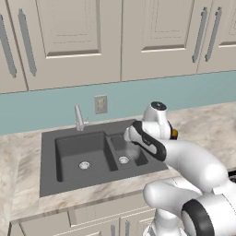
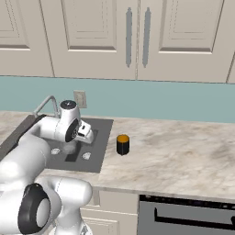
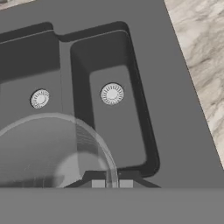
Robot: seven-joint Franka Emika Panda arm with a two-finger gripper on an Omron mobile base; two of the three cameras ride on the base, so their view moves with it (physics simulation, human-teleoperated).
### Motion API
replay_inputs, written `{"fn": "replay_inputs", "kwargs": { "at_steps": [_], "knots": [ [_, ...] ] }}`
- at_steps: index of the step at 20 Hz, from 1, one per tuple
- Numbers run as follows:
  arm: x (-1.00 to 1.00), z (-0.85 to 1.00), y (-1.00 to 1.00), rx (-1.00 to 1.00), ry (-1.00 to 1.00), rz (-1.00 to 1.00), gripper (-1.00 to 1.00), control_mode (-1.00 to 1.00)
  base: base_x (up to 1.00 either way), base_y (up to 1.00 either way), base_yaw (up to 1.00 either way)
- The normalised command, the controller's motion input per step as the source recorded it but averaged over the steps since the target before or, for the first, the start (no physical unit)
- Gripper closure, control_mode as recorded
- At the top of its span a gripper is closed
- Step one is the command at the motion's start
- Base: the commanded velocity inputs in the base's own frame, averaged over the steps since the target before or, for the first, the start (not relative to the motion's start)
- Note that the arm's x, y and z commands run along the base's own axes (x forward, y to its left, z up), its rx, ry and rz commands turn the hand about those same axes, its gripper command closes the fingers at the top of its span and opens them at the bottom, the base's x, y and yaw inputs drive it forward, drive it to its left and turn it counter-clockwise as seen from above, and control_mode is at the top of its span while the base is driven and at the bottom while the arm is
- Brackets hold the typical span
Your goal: Move any existing items from the left basin to the right basin for drying. Then move the mug from the counter to the left basin of the sink for washing.
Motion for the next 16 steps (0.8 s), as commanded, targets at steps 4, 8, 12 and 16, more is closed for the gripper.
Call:
{"fn": "replay_inputs", "kwargs": {
  "at_steps": [4, 8, 12, 16],
  "knots": [
    [0.19, -0.28, -0.2, 0.0, 0.05, -0.02, 1.0, -1.0, 0.0, 0.0, 0.0],
    [0.18, -0.25, -0.21, 0.0, 0.04, -0.02, 1.0, -1.0, 0.0, 0.0, 0.0],
    [0.21, -0.19, -0.13, 0.0, 0.04, -0.01, 1.0, -1.0, 0.0, 0.0, 0.0],
    [0.23, -0.2, -0.02, 0.0, 0.05, 0.0, 1.0, -1.0, 0.0, 0.0, 0.0]
  ]
}}
